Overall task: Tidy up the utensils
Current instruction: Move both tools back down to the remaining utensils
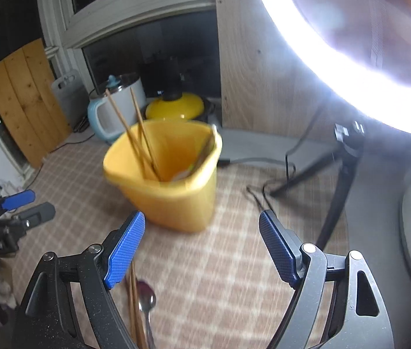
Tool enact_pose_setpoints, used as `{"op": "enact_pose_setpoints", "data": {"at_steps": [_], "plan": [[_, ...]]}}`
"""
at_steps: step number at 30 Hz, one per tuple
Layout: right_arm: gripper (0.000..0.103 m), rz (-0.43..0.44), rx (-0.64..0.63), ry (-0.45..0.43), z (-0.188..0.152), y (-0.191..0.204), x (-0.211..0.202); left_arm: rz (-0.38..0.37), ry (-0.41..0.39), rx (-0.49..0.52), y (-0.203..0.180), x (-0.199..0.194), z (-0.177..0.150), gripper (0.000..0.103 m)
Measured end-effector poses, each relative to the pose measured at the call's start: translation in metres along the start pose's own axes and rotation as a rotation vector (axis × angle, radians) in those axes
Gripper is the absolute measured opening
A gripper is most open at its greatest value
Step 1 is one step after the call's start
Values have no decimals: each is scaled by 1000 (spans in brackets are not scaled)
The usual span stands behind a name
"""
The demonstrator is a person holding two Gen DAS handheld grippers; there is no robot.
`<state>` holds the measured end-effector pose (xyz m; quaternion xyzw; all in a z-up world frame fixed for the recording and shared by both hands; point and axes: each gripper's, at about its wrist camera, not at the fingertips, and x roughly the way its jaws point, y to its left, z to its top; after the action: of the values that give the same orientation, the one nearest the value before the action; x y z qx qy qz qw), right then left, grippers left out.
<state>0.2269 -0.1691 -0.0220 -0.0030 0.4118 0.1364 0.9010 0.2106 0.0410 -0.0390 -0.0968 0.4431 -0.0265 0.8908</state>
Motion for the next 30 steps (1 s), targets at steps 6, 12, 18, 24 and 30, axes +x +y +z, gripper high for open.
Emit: {"op": "enact_pose_setpoints", "data": {"at_steps": [6,12,18,24,30], "plan": [[81,31,19,12,-39,-12,-8,4,60,-3,1,1,-36,92],[81,79,-8,6,-66,-19,-10,-15,81,-19,-3,0,-67,92],[81,56,-120,57,-82,-11,-6,1,156,-51,-12,4,-92,87],[81,131,-107,157,-84,-16,3,68,194,-51,-25,8,-108,84],[70,240,-107,239,-87,-10,16,21,208,-111,-29,11,-119,50]]}}
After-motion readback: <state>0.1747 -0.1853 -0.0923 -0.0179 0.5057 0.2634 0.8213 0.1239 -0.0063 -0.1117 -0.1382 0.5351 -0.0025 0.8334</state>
